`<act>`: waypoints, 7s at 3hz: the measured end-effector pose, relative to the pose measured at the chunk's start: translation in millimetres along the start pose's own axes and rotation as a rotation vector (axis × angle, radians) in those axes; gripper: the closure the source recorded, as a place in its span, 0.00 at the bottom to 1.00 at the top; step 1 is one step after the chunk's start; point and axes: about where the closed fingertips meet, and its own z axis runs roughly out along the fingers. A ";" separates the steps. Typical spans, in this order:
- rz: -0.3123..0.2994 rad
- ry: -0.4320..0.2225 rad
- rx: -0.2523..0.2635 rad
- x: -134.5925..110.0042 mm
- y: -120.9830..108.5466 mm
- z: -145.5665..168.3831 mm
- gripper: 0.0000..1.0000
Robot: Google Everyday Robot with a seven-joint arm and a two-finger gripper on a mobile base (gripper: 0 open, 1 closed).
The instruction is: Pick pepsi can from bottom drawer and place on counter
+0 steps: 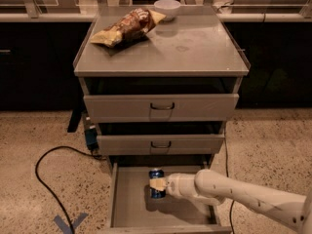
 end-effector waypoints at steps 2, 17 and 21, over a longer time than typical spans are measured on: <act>-0.111 -0.090 0.060 -126.9 24.1 -94.3 1.00; -0.564 -0.597 -0.008 -529.0 134.7 -198.4 1.00; -0.564 -0.596 -0.008 -529.1 134.9 -198.4 0.18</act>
Offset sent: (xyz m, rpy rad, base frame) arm 0.0739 -0.0493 0.2258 -0.0400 -0.2263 0.0165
